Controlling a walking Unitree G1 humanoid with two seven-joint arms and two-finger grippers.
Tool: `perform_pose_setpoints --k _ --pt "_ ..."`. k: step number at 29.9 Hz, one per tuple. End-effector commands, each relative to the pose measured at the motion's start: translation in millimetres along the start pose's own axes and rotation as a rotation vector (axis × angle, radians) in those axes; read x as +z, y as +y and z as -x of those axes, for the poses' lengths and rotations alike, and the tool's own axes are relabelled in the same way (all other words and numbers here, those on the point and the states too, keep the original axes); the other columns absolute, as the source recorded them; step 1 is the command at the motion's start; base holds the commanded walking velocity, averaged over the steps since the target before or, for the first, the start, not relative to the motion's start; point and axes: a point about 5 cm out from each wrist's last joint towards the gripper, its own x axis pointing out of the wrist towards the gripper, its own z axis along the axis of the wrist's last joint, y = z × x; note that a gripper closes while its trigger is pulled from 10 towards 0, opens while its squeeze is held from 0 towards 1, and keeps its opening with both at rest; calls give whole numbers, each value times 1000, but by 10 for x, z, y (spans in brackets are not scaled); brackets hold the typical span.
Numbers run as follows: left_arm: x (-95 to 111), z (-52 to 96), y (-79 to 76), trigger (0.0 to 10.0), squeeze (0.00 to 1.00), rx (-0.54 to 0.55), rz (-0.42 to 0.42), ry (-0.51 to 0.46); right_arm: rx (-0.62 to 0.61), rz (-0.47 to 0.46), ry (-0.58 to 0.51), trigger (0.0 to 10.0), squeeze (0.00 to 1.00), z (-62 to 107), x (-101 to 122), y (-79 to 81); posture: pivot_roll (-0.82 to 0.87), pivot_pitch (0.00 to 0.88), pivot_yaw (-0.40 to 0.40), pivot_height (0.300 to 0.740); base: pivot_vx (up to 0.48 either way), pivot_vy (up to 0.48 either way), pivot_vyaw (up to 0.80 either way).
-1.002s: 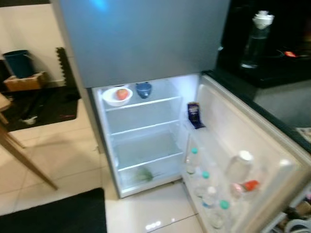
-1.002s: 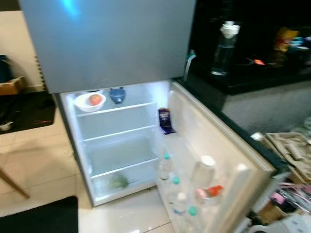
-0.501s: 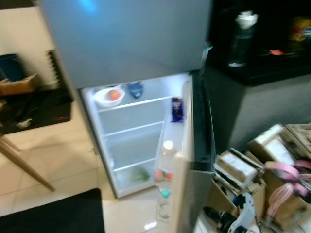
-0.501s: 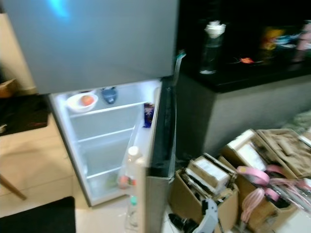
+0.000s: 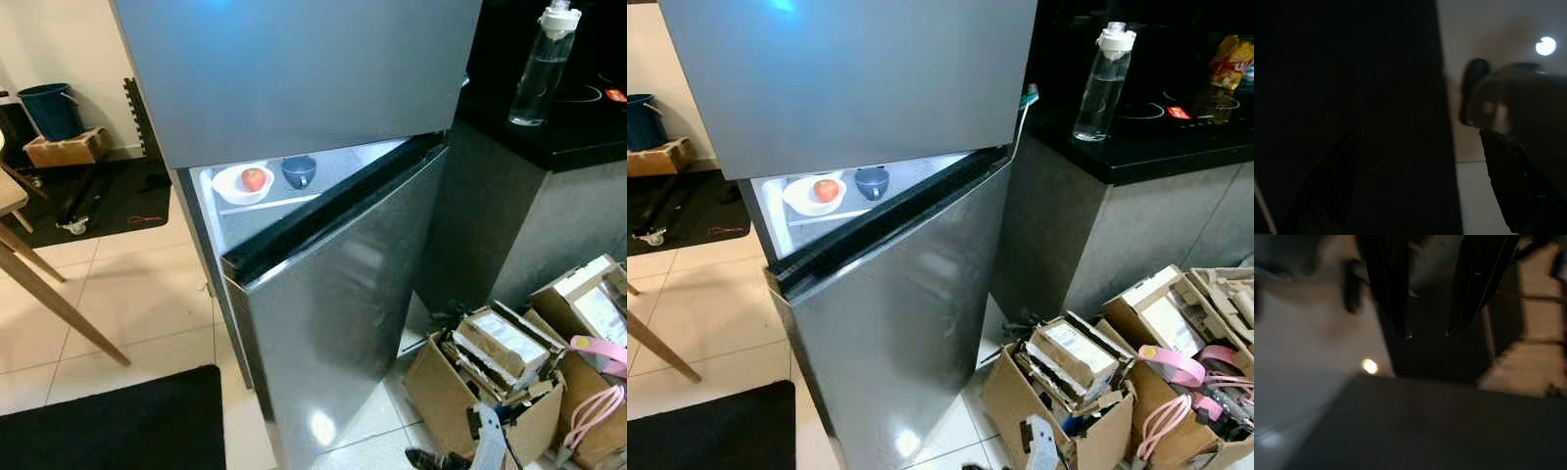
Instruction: Restocking fridge
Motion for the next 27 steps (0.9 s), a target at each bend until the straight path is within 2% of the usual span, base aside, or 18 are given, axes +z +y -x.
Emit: perform_pose_setpoints --k 1,3,5,6,7,8,10,14,15,16,17,19,20,21,23,24,25,27 --pt "-56 8 -14 10000 0 15 -19 21 -84 60 35 10000 0 48 -73 -90 -60 135 25 740 0 0 0" --pt "-38 5 -33 10000 0 13 -17 17 -132 66 40 10000 0 64 -92 -131 -58 134 23 740 0 0 0" --pt "-4 0 -40 10000 0 13 -14 6 -319 139 62 10000 0 143 -146 -296 -56 131 18 740 0 0 0" --pt "-4 0 -40 10000 0 13 -14 6 -319 139 62 10000 0 143 -146 -296 -56 131 18 740 0 0 0" --pt "9 -2 -31 10000 0 14 -12 -1 -405 174 76 10000 0 192 -166 -373 -54 130 15 740 0 0 0" --pt "50 -6 -38 10000 0 6 -44 -21 -482 220 86 10000 0 245 -177 -443 -52 128 12 740 0 0 0" --pt "152 -15 -117 10000 0 -35 -176 -65 -575 267 85 10000 0 314 -178 -522 -49 127 8 740 0 0 0" --pt "383 -23 -302 10000 0 -107 -456 -160 -651 326 71 10000 0 347 -139 -558 -55 125 7 740 0 0 0" --pt "383 -23 -302 10000 0 -107 -456 -160 -651 326 71 10000 0 347 -139 -558 -55 125 7 740 0 0 0" --pt "508 -24 -359 10000 0 -121 -518 -205 -668 329 56 10000 0 349 -119 -560 -56 125 7 740 0 0 0" --pt "657 -32 -290 10000 0 -120 -560 -249 -685 333 38 10000 0 349 -90 -561 -56 126 7 740 0 0 0" --pt "1039 -32 13 10000 0 -87 -612 -332 -715 331 -8 10000 0 340 -24 -553 -56 126 8 740 0 0 0" --pt "1039 -32 13 10000 0 -87 -612 -332 -715 331 -8 10000 0 340 -24 -553 -56 126 8 740 0 0 0" --pt "1182 -18 105 10000 0 -74 -614 -362 -722 333 -23 10000 0 333 -3 -546 -58 126 12 740 0 0 0" --pt "1517 35 140 10000 0 -55 -595 -443 -723 333 -47 10000 0 312 26 -525 -63 125 18 740 0 0 0" --pt "1517 35 140 10000 0 -55 -595 -443 -723 333 -47 10000 0 312 26 -525 -63 125 18 740 0 0 0" --pt "1657 64 131 10000 0 -53 -565 -475 -714 334 -55 10000 0 301 30 -513 -65 124 25 740 0 0 0" --pt "1781 80 106 10000 0 -69 -410 -465 -683 320 -43 10000 0 274 -29 -488 -68 122 29 740 0 0 0"
